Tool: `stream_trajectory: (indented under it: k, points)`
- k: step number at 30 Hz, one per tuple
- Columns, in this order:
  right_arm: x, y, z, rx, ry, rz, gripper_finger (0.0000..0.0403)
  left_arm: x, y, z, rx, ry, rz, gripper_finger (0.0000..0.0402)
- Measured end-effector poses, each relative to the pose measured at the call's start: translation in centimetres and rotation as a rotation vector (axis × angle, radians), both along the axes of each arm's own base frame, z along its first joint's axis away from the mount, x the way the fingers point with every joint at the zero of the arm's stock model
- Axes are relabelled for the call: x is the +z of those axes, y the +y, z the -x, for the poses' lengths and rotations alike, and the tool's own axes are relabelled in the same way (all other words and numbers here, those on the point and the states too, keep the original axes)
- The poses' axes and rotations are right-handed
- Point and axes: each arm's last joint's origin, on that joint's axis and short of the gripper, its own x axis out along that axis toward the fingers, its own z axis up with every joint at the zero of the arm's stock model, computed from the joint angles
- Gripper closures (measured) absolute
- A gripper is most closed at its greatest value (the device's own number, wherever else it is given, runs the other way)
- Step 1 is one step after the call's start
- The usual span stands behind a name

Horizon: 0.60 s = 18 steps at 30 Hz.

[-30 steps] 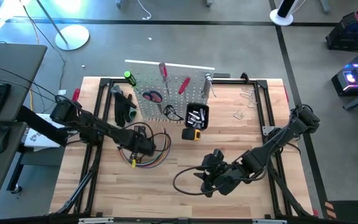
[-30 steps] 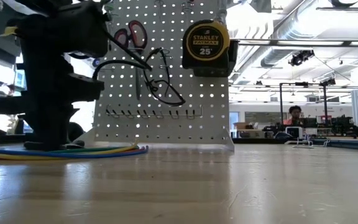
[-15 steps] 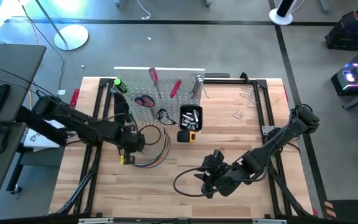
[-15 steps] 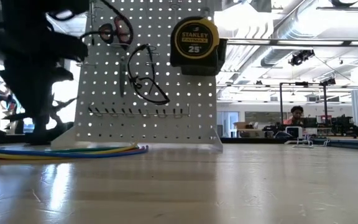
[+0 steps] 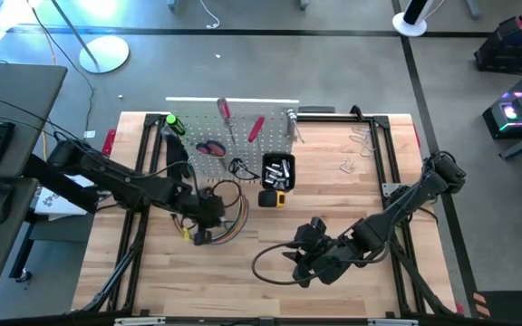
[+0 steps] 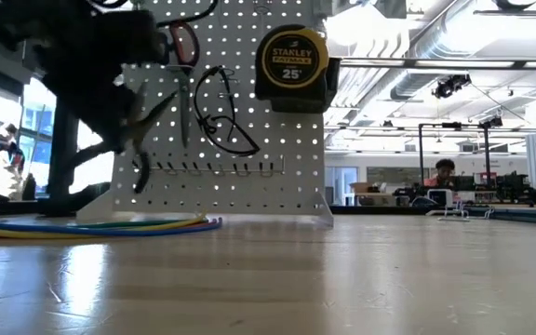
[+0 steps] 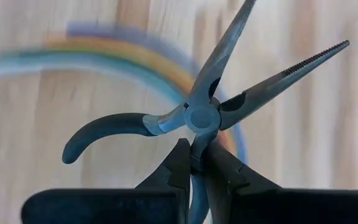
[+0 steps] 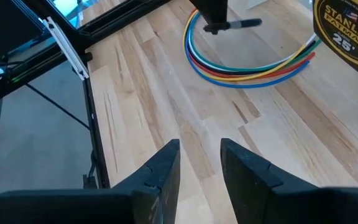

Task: Hang tools onto peg board
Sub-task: Hang the plier on the peg board

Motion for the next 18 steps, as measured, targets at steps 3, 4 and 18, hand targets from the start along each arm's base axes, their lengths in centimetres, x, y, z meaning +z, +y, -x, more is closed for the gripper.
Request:
stream_trajectory:
  k: [3, 4, 18]
  points:
    - [0.0, 0.0, 0.0, 0.001, -0.002, -0.002, 0.0293, 0.3, -0.2, -0.8, 0.035, -0.072, 0.056, 0.0385]
    - [0.1, 0.1, 0.0, 0.001, -0.008, -0.006, 0.0293, 0.5, -0.3, -0.8, 0.043, -0.075, 0.078, 0.0385]
    - [2.6, -0.8, 0.2, 0.065, -0.118, 0.032, 0.0293, 11.3, -1.0, 1.8, 0.006, -0.422, 0.410, 0.0385]
